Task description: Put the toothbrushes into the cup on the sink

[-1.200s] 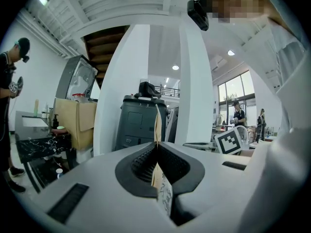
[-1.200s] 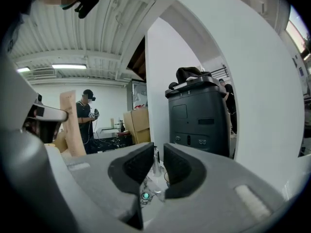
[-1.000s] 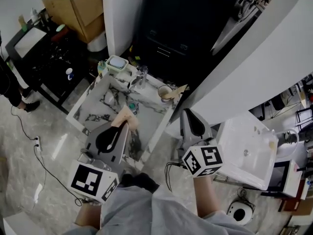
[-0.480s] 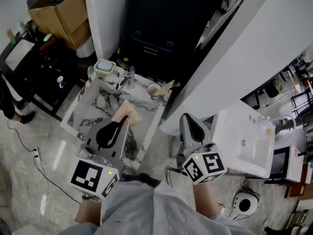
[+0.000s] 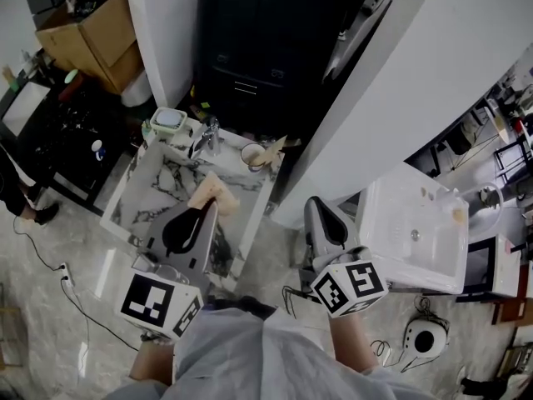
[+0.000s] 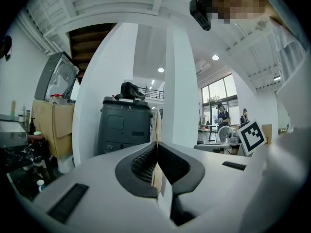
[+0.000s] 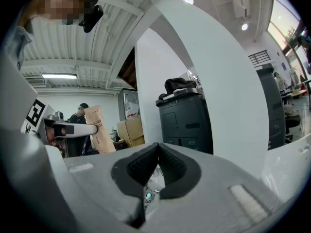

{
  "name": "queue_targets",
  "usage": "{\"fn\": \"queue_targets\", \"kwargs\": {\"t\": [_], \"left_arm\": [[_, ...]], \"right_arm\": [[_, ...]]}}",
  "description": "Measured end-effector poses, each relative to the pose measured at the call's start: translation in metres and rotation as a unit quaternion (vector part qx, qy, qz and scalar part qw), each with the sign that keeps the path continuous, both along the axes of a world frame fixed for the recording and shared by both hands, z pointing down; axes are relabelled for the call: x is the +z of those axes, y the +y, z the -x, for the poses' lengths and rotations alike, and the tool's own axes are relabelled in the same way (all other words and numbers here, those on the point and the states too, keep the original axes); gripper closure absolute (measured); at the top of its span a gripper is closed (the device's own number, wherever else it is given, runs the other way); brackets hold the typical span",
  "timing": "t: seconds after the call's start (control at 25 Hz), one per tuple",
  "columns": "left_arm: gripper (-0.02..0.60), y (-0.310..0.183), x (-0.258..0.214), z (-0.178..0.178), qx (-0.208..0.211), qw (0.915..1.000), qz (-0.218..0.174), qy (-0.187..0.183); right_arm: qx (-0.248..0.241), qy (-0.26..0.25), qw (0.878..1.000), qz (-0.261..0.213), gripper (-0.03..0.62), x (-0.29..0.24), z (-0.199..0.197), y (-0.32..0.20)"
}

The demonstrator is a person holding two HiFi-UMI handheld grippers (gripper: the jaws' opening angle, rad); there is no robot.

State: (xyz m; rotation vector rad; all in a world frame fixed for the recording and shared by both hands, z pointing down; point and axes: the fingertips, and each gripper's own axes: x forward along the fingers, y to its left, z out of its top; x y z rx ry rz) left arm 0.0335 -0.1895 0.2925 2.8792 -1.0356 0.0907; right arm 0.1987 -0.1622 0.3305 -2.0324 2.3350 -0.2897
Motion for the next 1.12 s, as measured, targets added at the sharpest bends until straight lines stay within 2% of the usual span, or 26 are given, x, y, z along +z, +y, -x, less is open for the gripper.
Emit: {"fn": "queue_targets", "kwargs": {"t": [0.44, 1.12], "left_arm": [[0.572, -0.011, 0.004, -0.013, 0.013, 0.9999, -0.005, -0.003], [0.572, -0.067, 0.006, -0.043, 0.019, 0.9995, -0.016, 0.018]], "right_arm": [[0.015, 0.004, 1.0, 0.008, 0.595, 0.011, -0.009, 0.008], [0.077, 0.013, 0.997, 0.029, 0.595, 0.024, -0.039, 0.038]]}}
